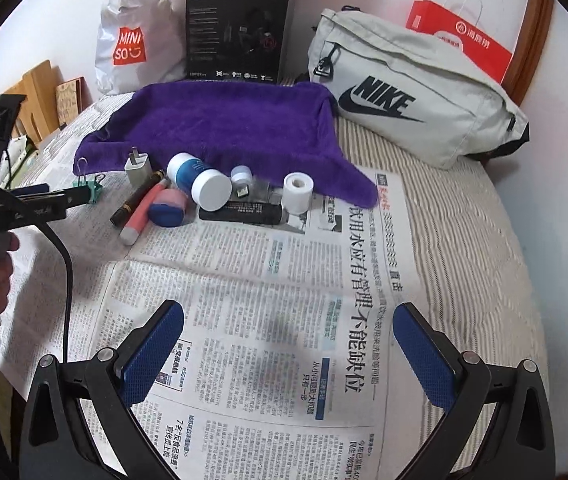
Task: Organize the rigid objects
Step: 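Grasp the teal binder clip with the left gripper while the right grasps the white tape roll, then carry the clip and tape roll onto the purple towel and release both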
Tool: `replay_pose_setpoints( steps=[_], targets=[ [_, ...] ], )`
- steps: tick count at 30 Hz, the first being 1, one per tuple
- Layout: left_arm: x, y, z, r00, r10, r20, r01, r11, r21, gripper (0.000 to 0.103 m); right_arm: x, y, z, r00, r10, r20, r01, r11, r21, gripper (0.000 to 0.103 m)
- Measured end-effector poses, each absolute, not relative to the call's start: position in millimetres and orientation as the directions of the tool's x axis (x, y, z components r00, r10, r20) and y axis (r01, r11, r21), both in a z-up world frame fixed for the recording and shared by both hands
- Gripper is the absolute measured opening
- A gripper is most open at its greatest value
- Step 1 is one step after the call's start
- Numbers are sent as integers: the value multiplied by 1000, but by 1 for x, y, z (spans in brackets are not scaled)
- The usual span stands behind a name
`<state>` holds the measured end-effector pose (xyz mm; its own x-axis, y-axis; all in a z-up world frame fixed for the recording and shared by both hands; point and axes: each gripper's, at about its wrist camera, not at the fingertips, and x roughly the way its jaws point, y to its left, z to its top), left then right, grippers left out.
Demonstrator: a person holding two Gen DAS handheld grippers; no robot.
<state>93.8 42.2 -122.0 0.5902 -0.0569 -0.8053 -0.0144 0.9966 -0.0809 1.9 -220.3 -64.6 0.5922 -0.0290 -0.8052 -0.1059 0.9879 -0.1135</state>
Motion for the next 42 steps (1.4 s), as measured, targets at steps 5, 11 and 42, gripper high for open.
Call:
replay_pose_setpoints(
  steps=[5,11,42],
  targets=[
    [101,37,-133,611,-34,-791,-19,998,-58,78,6,-231,-73,598,49,-800,-101,995,-15,103],
    [103,30,-132,643,-48,-764,10,998,-54,58,22,-237,-88,596,90,-798,-90,995,45,102],
    [103,25,-132,637,21,-770,-1,1000,26,41,141,-244,-119,638,63,-768,-128,991,-25,65]
  ],
)
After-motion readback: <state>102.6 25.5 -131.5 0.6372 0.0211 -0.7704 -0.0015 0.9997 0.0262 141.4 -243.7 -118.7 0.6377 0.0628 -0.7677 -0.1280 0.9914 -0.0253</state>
